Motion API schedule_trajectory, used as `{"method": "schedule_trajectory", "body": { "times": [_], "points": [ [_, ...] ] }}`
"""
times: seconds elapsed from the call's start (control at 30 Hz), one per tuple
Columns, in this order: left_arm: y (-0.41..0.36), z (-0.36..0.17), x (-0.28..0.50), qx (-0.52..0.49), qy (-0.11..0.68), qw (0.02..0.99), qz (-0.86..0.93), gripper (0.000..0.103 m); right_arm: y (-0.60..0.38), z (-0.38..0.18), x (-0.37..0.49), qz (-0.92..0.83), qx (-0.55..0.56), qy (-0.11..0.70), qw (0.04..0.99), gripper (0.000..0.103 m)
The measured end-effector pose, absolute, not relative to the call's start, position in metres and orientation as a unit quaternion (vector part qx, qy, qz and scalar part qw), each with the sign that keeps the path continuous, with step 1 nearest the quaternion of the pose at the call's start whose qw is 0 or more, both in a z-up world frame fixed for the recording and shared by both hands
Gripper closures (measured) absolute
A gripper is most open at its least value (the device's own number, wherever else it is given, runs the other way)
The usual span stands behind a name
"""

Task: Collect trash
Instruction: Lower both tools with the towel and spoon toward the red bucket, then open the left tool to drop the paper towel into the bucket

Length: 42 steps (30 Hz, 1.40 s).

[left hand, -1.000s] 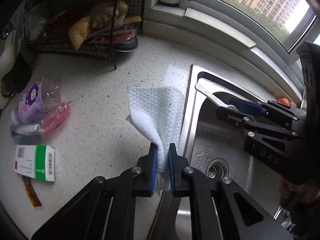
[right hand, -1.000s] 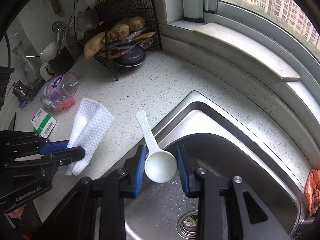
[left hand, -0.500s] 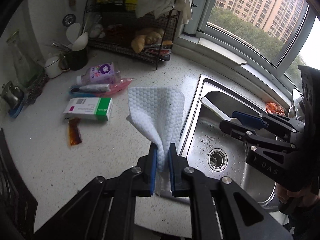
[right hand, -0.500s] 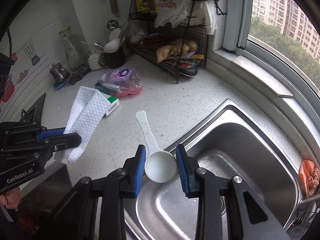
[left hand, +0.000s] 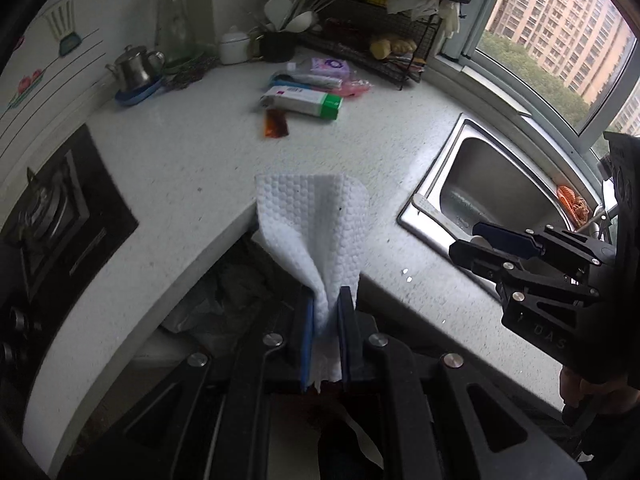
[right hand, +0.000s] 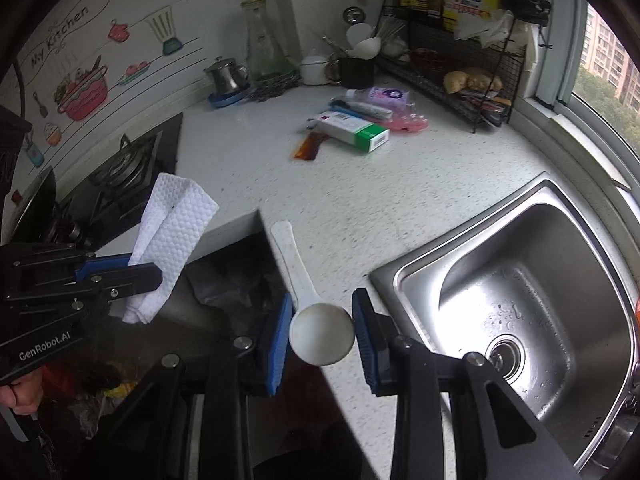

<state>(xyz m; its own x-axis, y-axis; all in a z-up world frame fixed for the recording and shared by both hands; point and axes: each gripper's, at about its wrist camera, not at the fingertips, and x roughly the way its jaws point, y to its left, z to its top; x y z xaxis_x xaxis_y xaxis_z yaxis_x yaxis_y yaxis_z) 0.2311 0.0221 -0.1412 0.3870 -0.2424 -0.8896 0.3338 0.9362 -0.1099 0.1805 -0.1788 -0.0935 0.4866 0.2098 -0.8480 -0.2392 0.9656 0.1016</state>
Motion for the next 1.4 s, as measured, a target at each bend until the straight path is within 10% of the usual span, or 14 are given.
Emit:
{"method": "schedule_trajectory", "body": {
  "times": [0.7, 1.4],
  "points": [
    [0.117, -0.358, 0.184, -0.023, 0.630, 0.770, -0.098, 0.093, -0.076, -0.307, 0.153, 0.179, -0.067, 0.582, 0.790, 0.074],
    [0.054, -0.638, 0.201, -0.012, 0.695, 0.691, -0.198, 0.093, -0.133, -0.562, 0.170, 0.068, -0.054, 0.634, 0.769, 0.074]
  ]
}}
